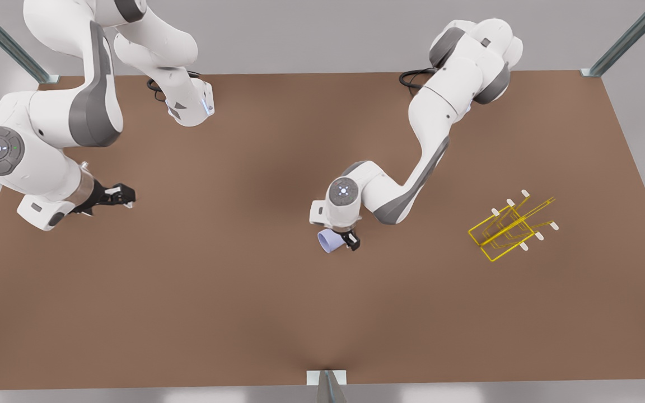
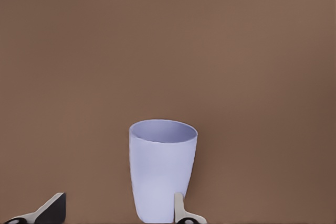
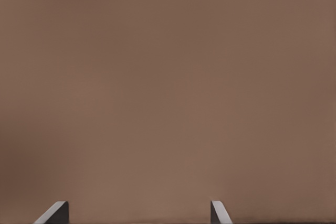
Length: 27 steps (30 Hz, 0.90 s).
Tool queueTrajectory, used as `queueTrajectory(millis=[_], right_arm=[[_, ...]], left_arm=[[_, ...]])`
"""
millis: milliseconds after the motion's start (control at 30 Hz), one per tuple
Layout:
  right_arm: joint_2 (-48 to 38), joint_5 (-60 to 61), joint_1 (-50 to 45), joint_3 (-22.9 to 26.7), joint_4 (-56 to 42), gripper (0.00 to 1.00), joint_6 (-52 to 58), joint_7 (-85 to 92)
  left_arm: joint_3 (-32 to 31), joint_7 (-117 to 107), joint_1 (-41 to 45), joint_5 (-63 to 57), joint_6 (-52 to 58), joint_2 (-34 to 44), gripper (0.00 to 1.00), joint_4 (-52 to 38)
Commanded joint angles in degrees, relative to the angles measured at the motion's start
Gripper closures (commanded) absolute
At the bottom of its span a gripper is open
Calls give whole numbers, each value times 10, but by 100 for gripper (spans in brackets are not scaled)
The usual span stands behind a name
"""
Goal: Place the cup on the cup holder
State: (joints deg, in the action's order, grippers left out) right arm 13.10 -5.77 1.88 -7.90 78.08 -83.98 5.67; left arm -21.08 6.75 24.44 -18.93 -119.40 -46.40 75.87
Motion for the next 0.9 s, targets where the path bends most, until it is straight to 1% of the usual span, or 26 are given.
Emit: queueTrajectory(millis=[0, 67, 167, 300, 433, 500, 700, 867], right_arm=[[-1, -8, 1, 0, 0, 0, -1, -166], [-1, -6, 12, 0, 0, 0, 0, -167], [-1, -7, 14, 0, 0, 0, 0, -166], [0, -7, 5, -2, 0, 0, -1, -167], [0, -8, 8, -2, 0, 0, -1, -167], [0, -8, 7, -2, 0, 0, 0, -167], [0, -8, 6, -2, 0, 0, -1, -167], [0, -8, 5, -2, 0, 0, -1, -166]], left_arm=[[0, 162, -1, 1, -86, -5, 0, 0], [0, 165, -2, 3, -86, -6, 0, 2], [0, 165, -6, 3, -86, -4, 0, 37], [0, 156, -16, 12, -79, 17, 0, 82], [0, 94, -15, 28, -80, 19, 0, 84], [-1, 64, -14, 35, -107, 18, 0, 85], [-1, 58, -10, 44, -156, 7, 0, 86], [0, 63, -11, 41, -174, 2, 0, 94]])
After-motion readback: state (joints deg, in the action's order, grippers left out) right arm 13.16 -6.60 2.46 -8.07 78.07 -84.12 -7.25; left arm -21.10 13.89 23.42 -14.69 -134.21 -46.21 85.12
